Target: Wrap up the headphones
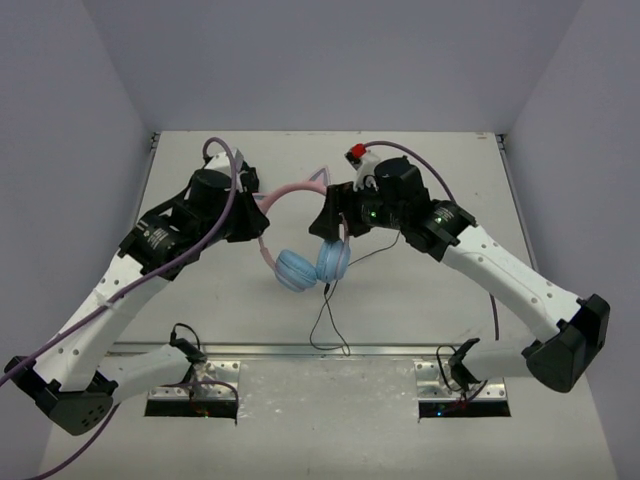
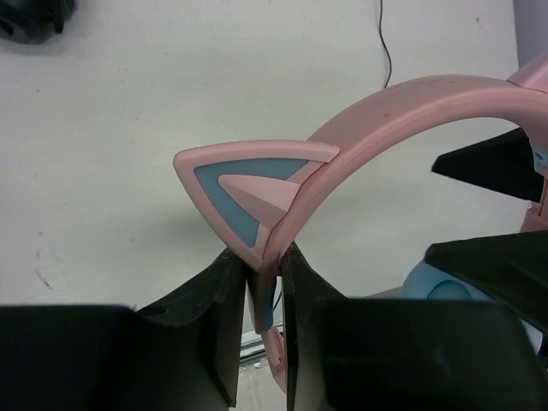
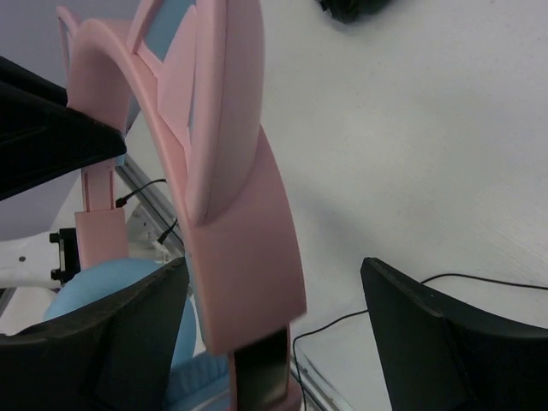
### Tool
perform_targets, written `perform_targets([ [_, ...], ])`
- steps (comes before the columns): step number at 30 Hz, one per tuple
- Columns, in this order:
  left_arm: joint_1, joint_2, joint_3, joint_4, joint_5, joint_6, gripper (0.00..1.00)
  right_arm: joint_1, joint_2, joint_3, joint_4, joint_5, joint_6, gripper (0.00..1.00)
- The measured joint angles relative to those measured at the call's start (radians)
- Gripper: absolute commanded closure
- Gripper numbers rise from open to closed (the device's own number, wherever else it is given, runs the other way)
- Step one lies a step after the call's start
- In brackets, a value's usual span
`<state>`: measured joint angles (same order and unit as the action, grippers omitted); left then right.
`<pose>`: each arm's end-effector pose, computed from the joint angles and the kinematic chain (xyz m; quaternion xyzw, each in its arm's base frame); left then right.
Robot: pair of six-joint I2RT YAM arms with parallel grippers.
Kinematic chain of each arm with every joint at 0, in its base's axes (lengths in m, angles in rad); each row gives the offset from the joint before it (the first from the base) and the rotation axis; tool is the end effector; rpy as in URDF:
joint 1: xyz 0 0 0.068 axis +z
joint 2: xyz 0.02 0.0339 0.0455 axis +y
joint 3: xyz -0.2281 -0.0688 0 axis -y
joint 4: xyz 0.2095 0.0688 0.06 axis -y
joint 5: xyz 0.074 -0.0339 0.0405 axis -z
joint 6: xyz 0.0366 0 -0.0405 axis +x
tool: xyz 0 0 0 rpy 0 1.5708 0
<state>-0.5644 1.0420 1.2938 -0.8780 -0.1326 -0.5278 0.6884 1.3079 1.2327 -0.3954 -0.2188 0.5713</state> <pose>0.1566 -0.0934 0.3561 -0.0139 0.8890 -0.1853 0.4186 0.2050 0.1789 0.3281 -0.1066 0.8426 0.3813 0.3651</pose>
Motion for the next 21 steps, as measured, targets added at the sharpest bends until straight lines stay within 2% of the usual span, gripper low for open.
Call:
perform_targets([
  [1,0.0,-0.002,0.0,0.005,0.007,0.0,1.0,0.02,0.016,0.009,-0.001,0.009,-0.003,0.33],
  [3,0.0,-0.002,0.0,0.009,0.016,0.001,1.0,0.05,0.038,0.016,-0.006,0.025,-0.008,0.51],
  [4,0.0,-0.002,0.0,0.005,0.008,0.005,1.0,0.058,0.045,0.018,-0.011,0.034,-0.013,0.62],
  [5,0.0,0.0,0.0,0.001,0.002,0.008,1.0,0.067,0.05,0.018,-0.014,0.04,-0.017,0.83],
  [7,0.0,0.0,0.001,-0.009,-0.009,0.01,1.0,0.072,0.053,0.019,-0.026,0.071,-0.018,0.98],
  [8,0.0,0.001,0.002,-0.009,-0.009,0.011,0.99,0.072,0.053,0.019,-0.029,0.081,-0.025,0.99],
  [9,-0.003,0.004,0.005,-0.011,-0.012,0.016,0.94,0.073,0.053,0.021,-0.032,0.086,-0.028,0.99],
  [10,-0.004,0.008,0.01,-0.015,-0.014,0.021,0.7,0.074,0.053,0.024,-0.033,0.09,-0.031,0.99],
  [12,-0.004,0.015,0.027,-0.019,-0.02,0.038,0.37,0.075,0.052,0.029,-0.035,0.098,-0.046,0.99],
  [13,-0.004,0.016,0.037,-0.017,-0.02,0.045,0.14,0.075,0.051,0.03,-0.037,0.104,-0.055,0.99],
  [14,-0.005,0.016,0.048,-0.014,-0.021,0.05,0.04,0.076,0.048,0.03,-0.044,0.112,-0.066,0.99],
  [15,-0.005,0.014,0.06,-0.013,-0.022,0.06,0.0,0.076,0.045,0.03,-0.057,0.118,-0.077,0.99],
  [21,-0.005,-0.013,0.117,-0.019,-0.036,0.159,0.0,0.075,0.041,0.064,-0.159,0.137,-0.12,0.99],
])
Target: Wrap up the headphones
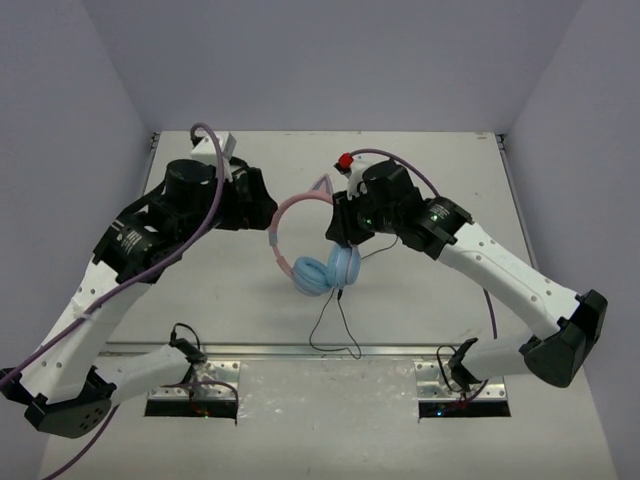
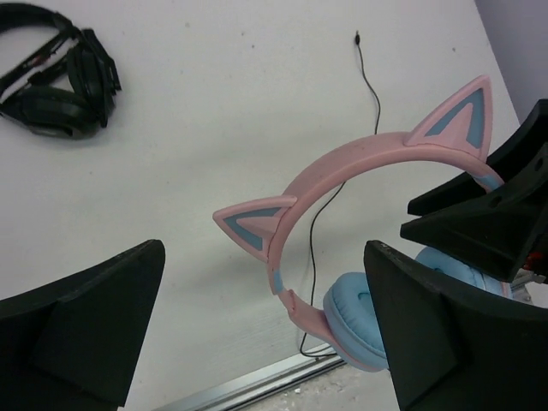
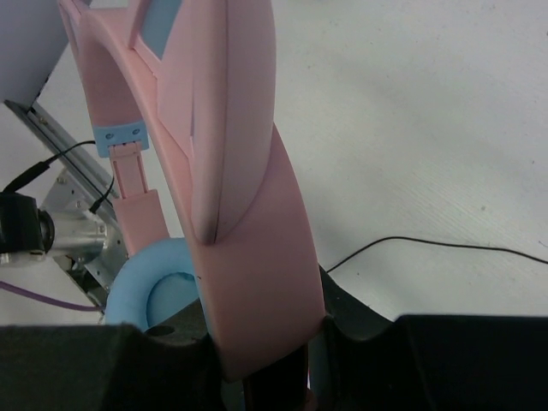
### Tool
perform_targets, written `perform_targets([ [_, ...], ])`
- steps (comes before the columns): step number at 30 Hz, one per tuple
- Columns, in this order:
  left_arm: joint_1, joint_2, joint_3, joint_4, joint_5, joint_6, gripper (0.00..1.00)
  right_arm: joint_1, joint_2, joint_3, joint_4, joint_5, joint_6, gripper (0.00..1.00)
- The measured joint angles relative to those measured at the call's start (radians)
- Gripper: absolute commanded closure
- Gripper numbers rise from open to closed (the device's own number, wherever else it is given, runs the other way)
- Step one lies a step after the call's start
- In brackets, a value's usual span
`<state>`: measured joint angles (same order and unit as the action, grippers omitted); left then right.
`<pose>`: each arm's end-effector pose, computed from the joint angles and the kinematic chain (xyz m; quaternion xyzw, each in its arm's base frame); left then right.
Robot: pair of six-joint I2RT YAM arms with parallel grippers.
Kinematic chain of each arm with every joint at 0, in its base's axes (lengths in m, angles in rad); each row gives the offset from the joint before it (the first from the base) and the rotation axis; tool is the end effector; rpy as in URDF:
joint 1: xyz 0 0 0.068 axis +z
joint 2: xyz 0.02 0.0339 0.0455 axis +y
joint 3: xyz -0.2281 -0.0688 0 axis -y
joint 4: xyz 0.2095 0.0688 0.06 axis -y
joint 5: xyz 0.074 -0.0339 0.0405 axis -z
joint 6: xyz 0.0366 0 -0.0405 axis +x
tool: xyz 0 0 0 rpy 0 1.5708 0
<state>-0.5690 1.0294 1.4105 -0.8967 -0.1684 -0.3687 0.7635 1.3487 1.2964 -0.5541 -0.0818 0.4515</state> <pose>0.1468 -0.0866 0.3883 0.0440 0.8609 -0.1619 0.4804 0.1951 0.1908 0.3220 -0.1563 0.8715 0.2942 0.3598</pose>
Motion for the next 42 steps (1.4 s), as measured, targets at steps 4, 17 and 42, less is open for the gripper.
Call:
perform_targets([
  [4,0.0,-0.024,0.037,0.05,0.041,0.128,0.0,-0.009,0.027,0.124,-0.14,-0.047,-0.016,0.99],
  [17,0.0,0.116,0.001,0.159,0.34,0.449,0.17,-0.035,0.142,0.442,-0.501,-0.28,-0.031,0.99],
  [42,-0.014,0.083,-0.08,0.107,0.106,0.334,1.0,-0.164,-0.01,0.362,-0.447,-0.261,0.012,0.01],
])
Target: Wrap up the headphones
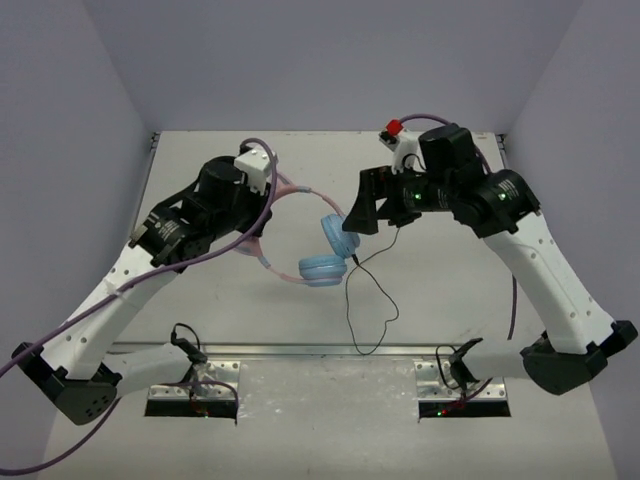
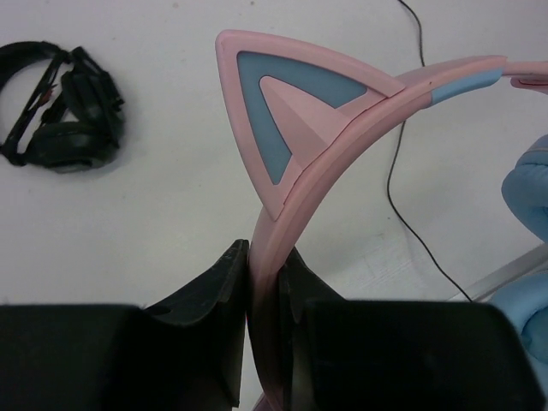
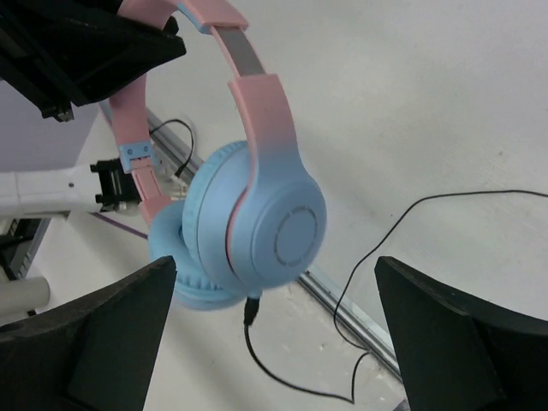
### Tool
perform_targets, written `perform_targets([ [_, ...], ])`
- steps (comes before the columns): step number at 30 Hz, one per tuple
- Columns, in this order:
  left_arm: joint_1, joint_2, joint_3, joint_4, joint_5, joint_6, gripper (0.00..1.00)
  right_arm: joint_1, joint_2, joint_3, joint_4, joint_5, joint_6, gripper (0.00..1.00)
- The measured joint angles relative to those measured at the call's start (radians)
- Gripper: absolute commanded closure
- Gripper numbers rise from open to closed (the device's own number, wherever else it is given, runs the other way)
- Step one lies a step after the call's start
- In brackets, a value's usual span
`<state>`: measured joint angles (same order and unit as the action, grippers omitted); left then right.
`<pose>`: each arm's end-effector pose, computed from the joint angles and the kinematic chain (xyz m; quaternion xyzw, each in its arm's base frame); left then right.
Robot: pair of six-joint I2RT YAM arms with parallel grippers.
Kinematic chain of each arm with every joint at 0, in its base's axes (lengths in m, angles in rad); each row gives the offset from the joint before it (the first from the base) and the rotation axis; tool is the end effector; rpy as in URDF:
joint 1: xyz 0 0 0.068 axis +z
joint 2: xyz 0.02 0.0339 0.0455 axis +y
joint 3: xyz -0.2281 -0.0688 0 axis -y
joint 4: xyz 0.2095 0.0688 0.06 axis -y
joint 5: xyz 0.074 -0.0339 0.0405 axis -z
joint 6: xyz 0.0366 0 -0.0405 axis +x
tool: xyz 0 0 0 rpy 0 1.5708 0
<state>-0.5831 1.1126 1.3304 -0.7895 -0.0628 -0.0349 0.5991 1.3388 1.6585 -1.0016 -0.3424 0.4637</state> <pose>0.1713 -0.1102 0.3621 0.2230 0.8487 -0.1194 0.4645 0.1845 0.1409 0.3899 -0.1333 0.8827 0.3473 0.2873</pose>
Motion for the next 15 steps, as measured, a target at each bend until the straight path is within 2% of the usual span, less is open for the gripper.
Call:
perform_targets([
  [3,0.0,-0.043,-0.005,-0.034,-0.099,-0.03,1.0,-0.03,-0.092,-0.044,0.06,0.003,-0.009,0.01],
  [7,0.0,-0.069,0.023,-0.077,-0.179,-0.097,1.0,-0.028,-0.243,-0.257,0.175,-0.079,-0.057,0.01],
  [11,0.0,-0.06,0.098,-0.131,-0.215,-0.17,1.0,-0.027,-0.297,-0.451,0.243,-0.15,-0.108,0.09],
  [13,0.0,-0.053,0.142,-0.16,-0.233,-0.205,1.0,-0.027,-0.281,-0.499,0.275,-0.167,-0.129,0.18],
  [14,0.0,-0.051,0.163,-0.172,-0.242,-0.221,1.0,-0.027,-0.274,-0.514,0.289,-0.174,-0.137,0.29],
  [15,0.0,-0.05,0.177,-0.181,-0.251,-0.235,1.0,-0.027,-0.268,-0.525,0.306,-0.179,-0.148,0.34],
])
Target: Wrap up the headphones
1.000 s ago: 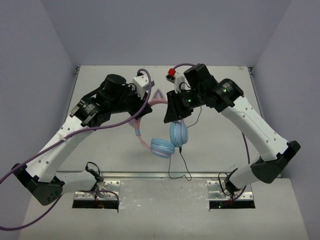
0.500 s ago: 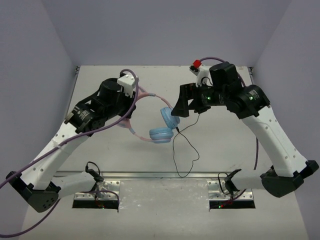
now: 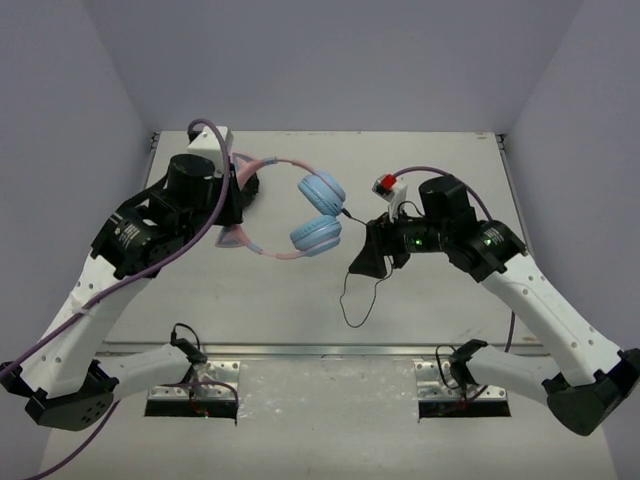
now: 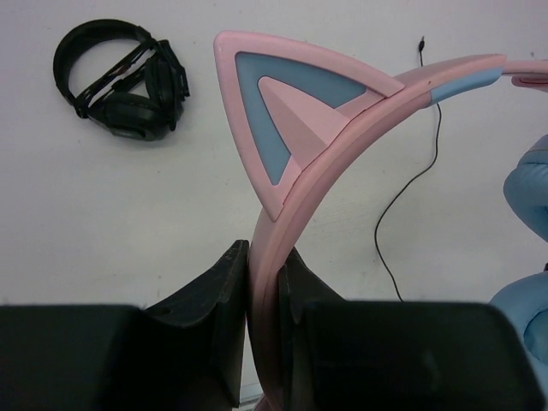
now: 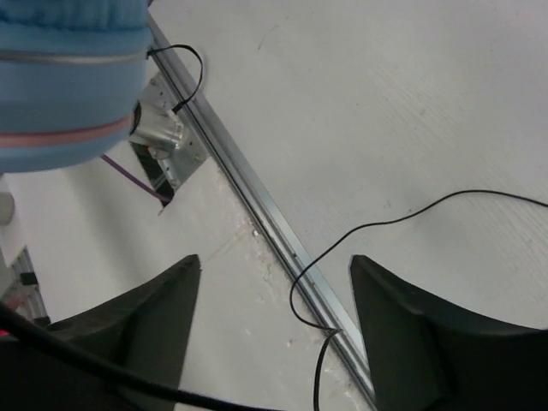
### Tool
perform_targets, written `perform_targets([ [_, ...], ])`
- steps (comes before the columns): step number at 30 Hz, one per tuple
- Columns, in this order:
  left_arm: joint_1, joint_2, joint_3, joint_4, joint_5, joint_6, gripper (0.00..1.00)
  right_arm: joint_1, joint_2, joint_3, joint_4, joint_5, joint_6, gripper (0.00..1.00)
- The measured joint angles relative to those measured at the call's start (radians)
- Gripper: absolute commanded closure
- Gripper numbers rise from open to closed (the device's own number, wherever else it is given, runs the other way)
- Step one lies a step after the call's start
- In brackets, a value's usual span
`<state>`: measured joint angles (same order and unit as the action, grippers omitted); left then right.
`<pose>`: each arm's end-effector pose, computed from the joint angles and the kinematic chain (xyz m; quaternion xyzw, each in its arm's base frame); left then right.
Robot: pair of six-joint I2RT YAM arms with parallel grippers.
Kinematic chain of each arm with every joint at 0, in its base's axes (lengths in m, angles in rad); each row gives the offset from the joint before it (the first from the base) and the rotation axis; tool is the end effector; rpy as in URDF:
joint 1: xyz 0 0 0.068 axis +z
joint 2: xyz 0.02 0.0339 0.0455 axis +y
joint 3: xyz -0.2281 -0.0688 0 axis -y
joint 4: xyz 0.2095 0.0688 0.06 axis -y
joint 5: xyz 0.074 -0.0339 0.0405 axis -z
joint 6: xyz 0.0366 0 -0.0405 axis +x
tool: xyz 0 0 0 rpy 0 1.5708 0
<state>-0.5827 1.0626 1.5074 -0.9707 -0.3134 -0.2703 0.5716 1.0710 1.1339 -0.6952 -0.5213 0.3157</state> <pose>0.1452 -0.0822 0.4025 0.0562 0.8577 -0.0808 0.5047 0.1594 0.1242 0.3243 -0.2256 0.8399 0.3952 0.2960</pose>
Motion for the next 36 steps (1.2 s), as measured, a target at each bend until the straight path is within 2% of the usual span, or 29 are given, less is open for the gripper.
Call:
perform_targets([
  [2,0.0,0.001,0.029,-0.023,-0.02,-0.031,1.0,0.0,0.008,-0.021,0.042,-0.016,-0.003,0.44],
  [5,0.0,0.006,0.069,-0.06,-0.064,-0.076,1.0,0.0,0.009,-0.074,0.13,-0.061,0.01,0.79],
  [7,0.0,0.014,0.091,-0.078,-0.098,-0.097,1.0,0.0,0.003,-0.121,0.193,-0.083,0.041,0.96],
  [8,0.0,0.017,0.095,-0.081,-0.117,-0.108,1.0,0.0,-0.004,-0.147,0.222,-0.087,0.06,0.96],
  [10,0.0,0.021,0.095,-0.09,-0.155,-0.124,1.0,0.0,-0.027,-0.195,0.263,-0.089,0.094,0.8],
  [12,0.0,0.026,0.095,-0.11,-0.192,-0.132,1.0,0.0,-0.053,-0.223,0.283,-0.09,0.119,0.76],
  [13,0.0,0.029,0.095,-0.117,-0.211,-0.133,1.0,0.0,-0.064,-0.23,0.293,-0.09,0.129,0.8],
  [15,0.0,0.031,0.095,-0.126,-0.239,-0.135,1.0,0.0,-0.082,-0.237,0.314,-0.093,0.141,0.98],
  [21,0.0,0.031,0.093,-0.117,-0.286,-0.123,1.0,0.0,-0.116,-0.233,0.337,-0.069,0.182,0.99],
  [26,0.0,-0.025,-0.045,-0.006,-0.304,-0.057,1.0,0.001,-0.103,-0.051,0.156,0.077,0.124,0.99],
  [28,0.002,-0.065,-0.148,0.061,-0.255,-0.01,1.0,0.001,-0.087,0.071,0.085,0.153,0.071,0.99],
  [32,0.002,-0.125,-0.368,0.189,-0.024,0.066,1.0,0.001,-0.059,0.274,0.001,0.253,-0.035,0.99],
  [36,0.002,-0.126,-0.457,0.275,0.217,0.109,1.0,0.003,0.023,0.407,-0.105,0.187,-0.113,0.99],
])
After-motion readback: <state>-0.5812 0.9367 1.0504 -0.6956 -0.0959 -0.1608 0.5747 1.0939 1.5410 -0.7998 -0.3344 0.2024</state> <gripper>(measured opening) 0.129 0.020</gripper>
